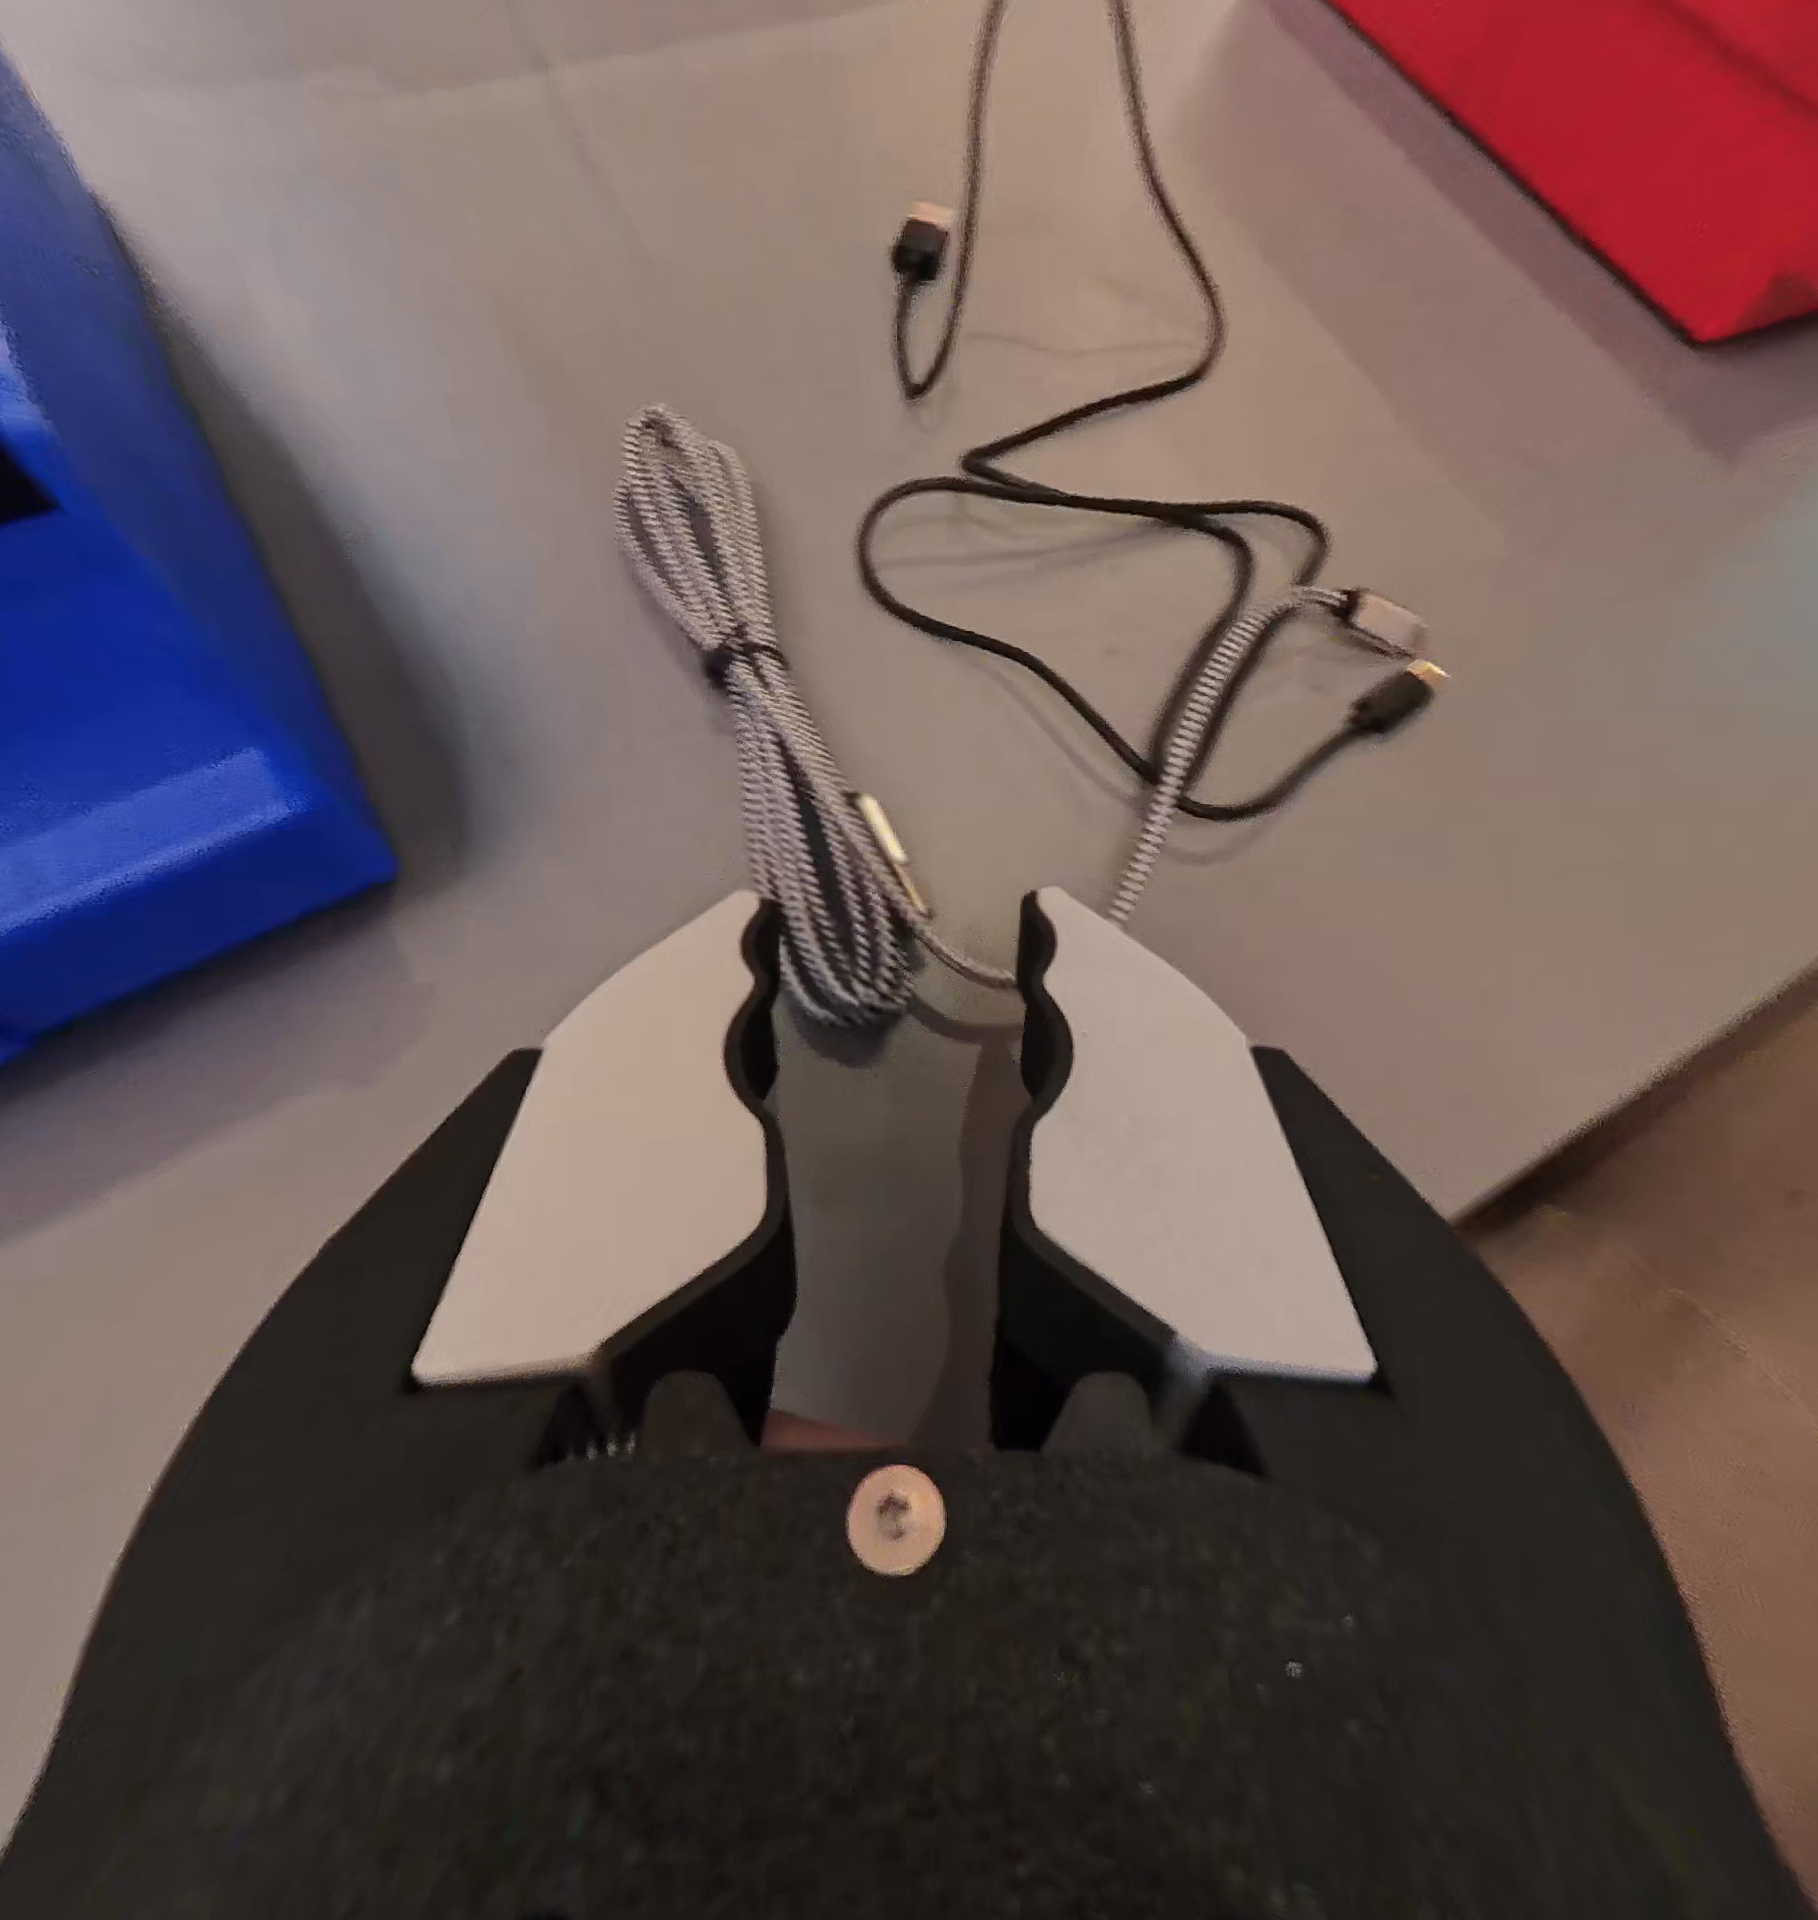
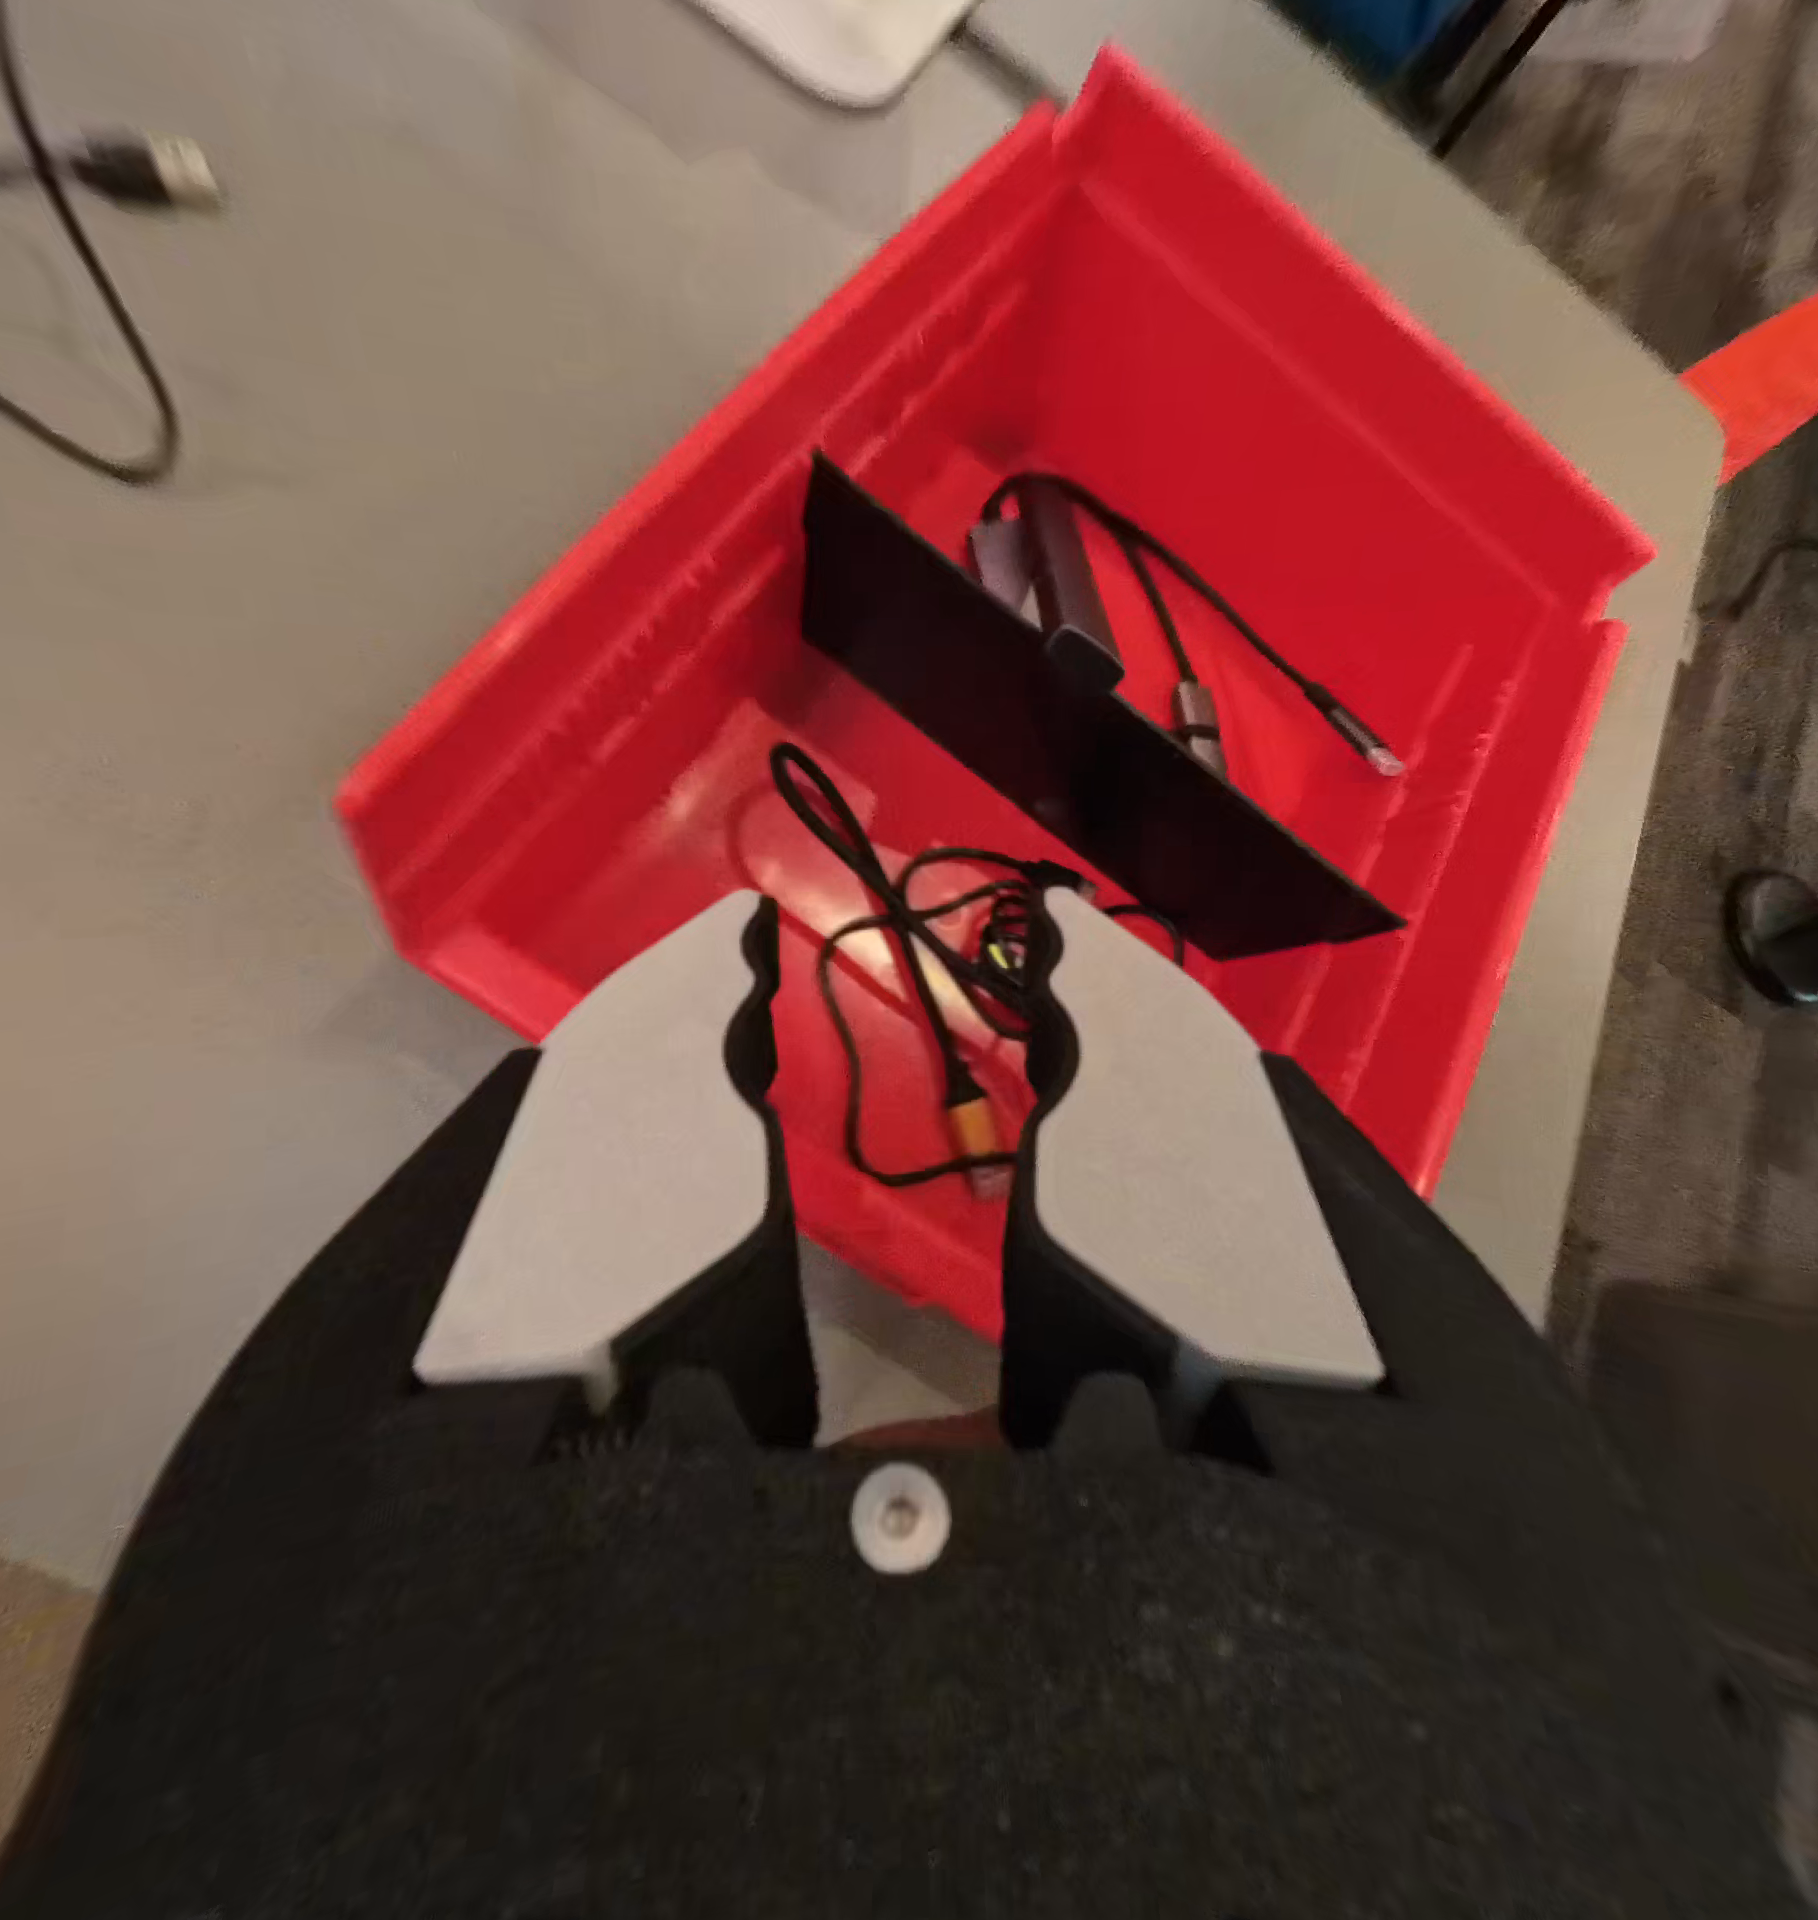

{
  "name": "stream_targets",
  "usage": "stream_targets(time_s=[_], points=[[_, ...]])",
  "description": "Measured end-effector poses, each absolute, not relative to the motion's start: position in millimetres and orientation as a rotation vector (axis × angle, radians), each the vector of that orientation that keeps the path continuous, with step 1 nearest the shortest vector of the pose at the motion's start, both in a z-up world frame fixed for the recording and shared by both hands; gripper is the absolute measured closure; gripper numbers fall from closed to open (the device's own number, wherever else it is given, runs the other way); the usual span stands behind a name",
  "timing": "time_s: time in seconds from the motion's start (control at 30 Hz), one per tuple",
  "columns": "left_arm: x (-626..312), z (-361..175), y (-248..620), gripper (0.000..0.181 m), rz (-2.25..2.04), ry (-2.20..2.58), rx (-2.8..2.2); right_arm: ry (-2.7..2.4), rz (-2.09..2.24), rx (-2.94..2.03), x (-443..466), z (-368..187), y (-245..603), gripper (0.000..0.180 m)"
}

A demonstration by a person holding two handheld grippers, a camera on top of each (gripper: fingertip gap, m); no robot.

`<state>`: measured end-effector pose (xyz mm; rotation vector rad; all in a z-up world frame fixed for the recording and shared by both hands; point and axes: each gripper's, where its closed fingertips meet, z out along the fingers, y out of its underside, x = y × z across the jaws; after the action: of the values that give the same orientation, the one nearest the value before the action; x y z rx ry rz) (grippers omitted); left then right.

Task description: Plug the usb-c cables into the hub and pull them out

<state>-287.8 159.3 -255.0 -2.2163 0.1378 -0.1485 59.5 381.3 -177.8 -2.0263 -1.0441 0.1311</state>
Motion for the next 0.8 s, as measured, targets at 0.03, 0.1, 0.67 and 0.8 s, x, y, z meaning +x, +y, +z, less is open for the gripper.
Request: stream_targets(time_s=[0.03, 0.1, 0.67, 0.8], points=[[-294, -256, 167, 0.138, -0.130, 0.121, -2.228, -0.961, 0.230, -1.979, 53, -172, 360, 0.138], [-300, -261, 181, 0.136, -0.127, 0.088, -2.273, -0.847, 0.440, -1.901, 35, -174, 312, 0.139], [-214, -147, 173, 0.168, -0.819, 0.230, -1.652, -0.663, 1.389, -1.675, -75, -167, 156, 0.116], [-161, -132, 150, 0.168, -0.933, 0.325, -1.543, -0.620, 1.591, -1.600, -106, -119, 143, 0.113]])
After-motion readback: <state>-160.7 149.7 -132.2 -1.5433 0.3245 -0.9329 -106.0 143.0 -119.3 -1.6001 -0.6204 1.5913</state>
